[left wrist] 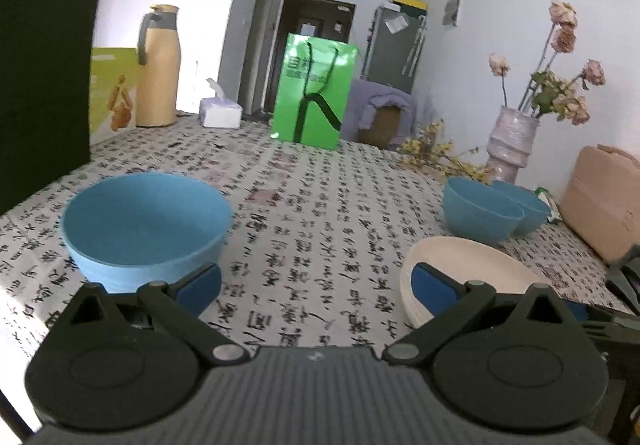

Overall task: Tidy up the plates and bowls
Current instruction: 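Move both open grippers toward the cream plate stack and blue bowls, then move both open grippers forward to the rim of a blue bowl, then close both grippers on the blue bowl rim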

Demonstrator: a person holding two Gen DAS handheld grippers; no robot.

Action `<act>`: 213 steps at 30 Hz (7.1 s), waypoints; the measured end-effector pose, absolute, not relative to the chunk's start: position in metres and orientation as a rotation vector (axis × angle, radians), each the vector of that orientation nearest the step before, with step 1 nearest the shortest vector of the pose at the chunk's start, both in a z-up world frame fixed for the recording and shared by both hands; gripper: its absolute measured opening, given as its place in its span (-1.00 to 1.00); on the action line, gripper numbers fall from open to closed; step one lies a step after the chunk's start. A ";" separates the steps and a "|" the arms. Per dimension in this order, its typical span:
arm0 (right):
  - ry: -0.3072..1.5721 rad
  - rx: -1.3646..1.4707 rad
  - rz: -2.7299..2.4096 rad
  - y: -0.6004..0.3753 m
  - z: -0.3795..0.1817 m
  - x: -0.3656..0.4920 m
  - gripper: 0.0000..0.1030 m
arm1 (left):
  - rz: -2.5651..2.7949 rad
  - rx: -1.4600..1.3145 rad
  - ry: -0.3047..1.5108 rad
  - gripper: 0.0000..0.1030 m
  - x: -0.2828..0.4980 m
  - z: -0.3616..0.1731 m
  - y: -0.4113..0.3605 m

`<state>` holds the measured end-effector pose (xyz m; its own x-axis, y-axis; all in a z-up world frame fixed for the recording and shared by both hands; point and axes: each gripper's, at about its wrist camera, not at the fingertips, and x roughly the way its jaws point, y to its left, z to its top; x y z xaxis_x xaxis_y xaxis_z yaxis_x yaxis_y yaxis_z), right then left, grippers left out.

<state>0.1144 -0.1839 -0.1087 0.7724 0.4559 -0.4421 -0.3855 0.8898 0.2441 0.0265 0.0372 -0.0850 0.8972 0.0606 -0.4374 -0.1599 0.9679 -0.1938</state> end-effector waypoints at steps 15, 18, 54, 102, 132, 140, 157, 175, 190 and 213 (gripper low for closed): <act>0.543 0.203 0.438 -0.206 -0.114 0.132 1.00 | 0.091 -0.264 0.463 1.00 0.039 -0.087 0.022; 0.531 0.214 0.457 -0.208 -0.113 0.134 1.00 | 0.097 -0.292 0.468 1.00 0.042 -0.088 0.025; 0.526 0.136 0.453 -0.206 -0.117 0.176 1.00 | 0.034 -0.337 0.494 1.00 0.061 -0.098 0.025; 0.504 0.310 0.274 -0.296 -0.016 0.291 1.00 | -0.039 -0.201 0.421 1.00 0.181 0.007 -0.010; 0.500 0.208 0.265 -0.277 0.007 0.352 1.00 | 0.101 -0.185 0.537 1.00 0.292 0.021 -0.017; 0.544 0.228 0.246 -0.280 -0.016 0.373 1.00 | 0.088 -0.212 0.596 1.00 0.311 0.007 -0.017; 0.664 0.236 0.171 -0.296 -0.054 0.373 1.00 | 0.042 -0.207 0.689 1.00 0.345 -0.018 -0.045; 0.805 0.316 0.109 -0.298 -0.086 0.389 0.78 | 0.049 -0.187 0.853 1.00 0.386 -0.065 -0.080; 0.832 0.400 0.144 -0.305 -0.122 0.400 0.09 | 0.025 -0.146 0.843 1.00 0.390 -0.075 -0.099; 0.843 0.406 0.143 -0.303 -0.136 0.399 -0.27 | -0.010 -0.076 0.832 0.26 0.388 -0.090 -0.124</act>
<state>0.3989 -0.3027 -0.1359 0.6609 0.2816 -0.6956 0.0358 0.9141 0.4040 0.3883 -0.1235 -0.0900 0.6736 -0.0388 -0.7381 -0.0211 0.9972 -0.0717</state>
